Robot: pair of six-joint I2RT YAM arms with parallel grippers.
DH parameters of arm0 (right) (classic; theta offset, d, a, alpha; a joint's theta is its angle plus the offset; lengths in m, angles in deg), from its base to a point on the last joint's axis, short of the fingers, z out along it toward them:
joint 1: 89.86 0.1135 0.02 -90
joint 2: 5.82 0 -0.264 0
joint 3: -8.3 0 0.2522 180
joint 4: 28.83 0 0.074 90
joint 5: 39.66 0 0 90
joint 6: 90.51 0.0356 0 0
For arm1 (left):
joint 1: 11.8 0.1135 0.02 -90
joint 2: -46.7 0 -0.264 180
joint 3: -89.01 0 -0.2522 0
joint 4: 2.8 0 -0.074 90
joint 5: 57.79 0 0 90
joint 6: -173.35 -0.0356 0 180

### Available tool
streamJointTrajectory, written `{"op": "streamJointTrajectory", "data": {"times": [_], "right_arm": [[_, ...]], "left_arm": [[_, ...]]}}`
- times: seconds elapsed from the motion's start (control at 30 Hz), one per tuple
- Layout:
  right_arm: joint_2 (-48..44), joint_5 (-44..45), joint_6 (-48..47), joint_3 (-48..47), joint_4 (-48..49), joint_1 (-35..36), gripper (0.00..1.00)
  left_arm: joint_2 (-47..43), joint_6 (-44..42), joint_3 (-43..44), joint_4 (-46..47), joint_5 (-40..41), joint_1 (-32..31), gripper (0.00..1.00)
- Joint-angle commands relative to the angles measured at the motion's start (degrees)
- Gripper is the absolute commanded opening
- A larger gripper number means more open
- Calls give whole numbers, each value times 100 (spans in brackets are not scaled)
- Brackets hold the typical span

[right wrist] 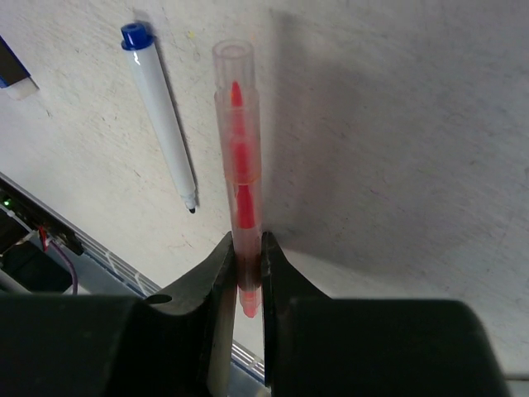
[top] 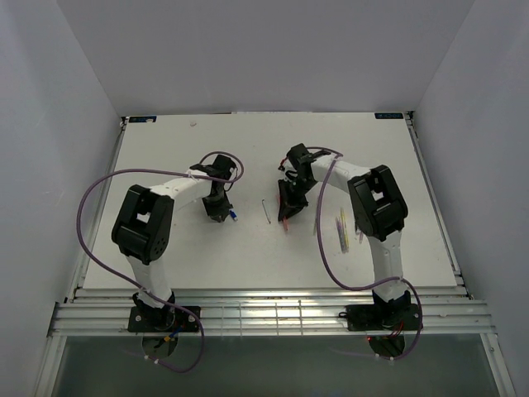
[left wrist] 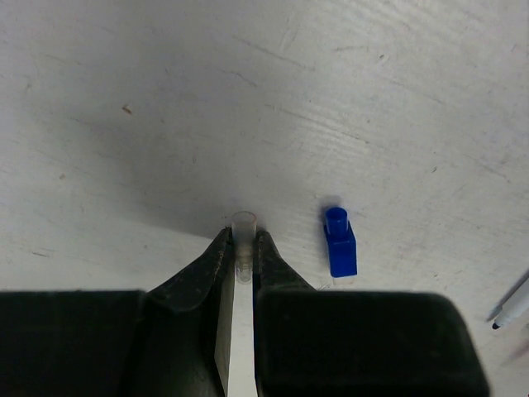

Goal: Open the pen caps

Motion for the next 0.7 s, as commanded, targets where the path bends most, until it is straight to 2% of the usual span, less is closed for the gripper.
{"op": "streamJointTrajectory", "data": {"times": [0.0,0.2,0.3,0.4,0.43,0.5,0.67], "right_arm": [[206,198,-73,-322,-130,54,8],[408,304,24,-559,-165,81,16],[496,278,76,-594,-165,81,20],[497,321,68,-595,-165,90,30],[505,330,50,-595,-174,98,35],[514,374,33,-586,-200,90,37],[514,471,-38,-586,-165,90,40]], "left_arm": [[263,-72,53,226,-61,113,0],[316,-28,-105,314,-360,122,0],[334,-46,-167,349,-536,122,4],[290,-63,-202,349,-589,122,15],[264,-37,-219,332,-589,122,23],[299,59,-202,139,-571,130,29],[597,218,-132,-11,-685,139,34]]}}
